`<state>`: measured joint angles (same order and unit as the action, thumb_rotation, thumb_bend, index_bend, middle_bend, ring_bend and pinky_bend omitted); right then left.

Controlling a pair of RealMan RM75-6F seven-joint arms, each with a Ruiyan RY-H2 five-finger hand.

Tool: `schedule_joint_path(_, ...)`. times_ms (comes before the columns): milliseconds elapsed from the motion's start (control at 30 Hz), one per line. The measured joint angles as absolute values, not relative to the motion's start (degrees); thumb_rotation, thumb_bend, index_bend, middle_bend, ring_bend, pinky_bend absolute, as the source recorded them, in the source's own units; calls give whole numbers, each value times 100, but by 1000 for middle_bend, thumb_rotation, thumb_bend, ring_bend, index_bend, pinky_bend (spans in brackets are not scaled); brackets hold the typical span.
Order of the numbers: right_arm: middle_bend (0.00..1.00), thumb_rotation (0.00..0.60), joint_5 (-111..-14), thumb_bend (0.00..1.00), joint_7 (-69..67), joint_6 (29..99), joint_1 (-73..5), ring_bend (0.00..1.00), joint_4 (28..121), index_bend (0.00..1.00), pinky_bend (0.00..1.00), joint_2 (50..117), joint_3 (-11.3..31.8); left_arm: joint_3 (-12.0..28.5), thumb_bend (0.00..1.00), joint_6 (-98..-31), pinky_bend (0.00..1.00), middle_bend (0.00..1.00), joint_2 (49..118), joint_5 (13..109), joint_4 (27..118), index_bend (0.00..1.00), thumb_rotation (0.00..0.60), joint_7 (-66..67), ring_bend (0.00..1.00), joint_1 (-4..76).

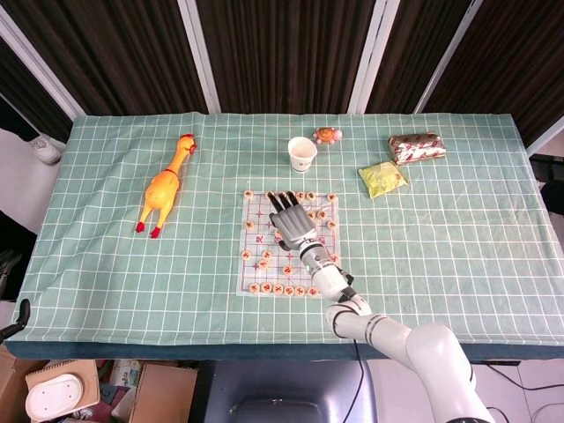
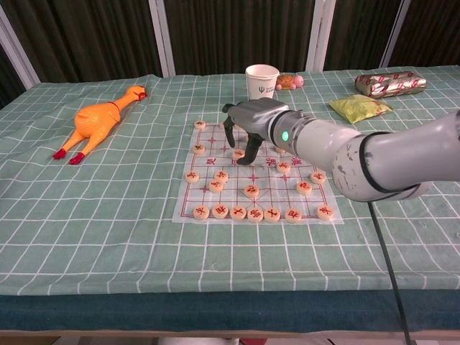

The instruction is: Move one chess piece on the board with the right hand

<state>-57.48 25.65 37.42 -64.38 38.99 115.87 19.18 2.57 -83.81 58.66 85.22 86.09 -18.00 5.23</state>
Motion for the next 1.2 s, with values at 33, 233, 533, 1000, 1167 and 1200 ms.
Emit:
schedule_joint_path(33, 35, 600, -5754, 415, 2540, 3729, -6455, 0, 3851, 561, 0, 11612, 1919, 258, 535, -8375, 45, 0, 5865, 8519, 8607, 0, 600, -1805, 0, 525)
schedule_joint_path(233, 38, 600, -5800, 437, 2427, 3673, -6536, 0, 3614, 575, 0, 11740, 1923, 266, 536, -8336, 45, 0, 5858, 8498, 8590, 0, 600, -1841, 0, 536)
schedule_joint_path(533, 39, 600, -5770, 441, 2440, 3620, -6579, 0, 3424, 579, 0, 11830, 1945, 278, 535, -8374, 45, 0, 5845, 8495, 8580, 0, 600, -1892, 0, 517)
schedule_joint_path(1000, 45, 600, -5721, 442, 2577, 3601, -6568, 0, 3354, 604, 0, 11860, 1957, 283, 535, -8388, 45, 0, 5839, 8512, 8551, 0, 600, -1954, 0, 506)
schedule_joint_path(1167, 60, 600, -5700, 446, 2599, 3630, -6557, 0, 3360, 641, 0, 11861, 1977, 292, 535, -8398, 46, 0, 5833, 8498, 8544, 0, 600, -1982, 0, 496)
schedule_joint_path(1200, 64, 600, -5698, 452, 2601, 3637, -6555, 0, 3362, 649, 0, 11859, 1980, 295, 535, -8399, 45, 0, 5832, 8493, 8541, 0, 600, -1989, 0, 494)
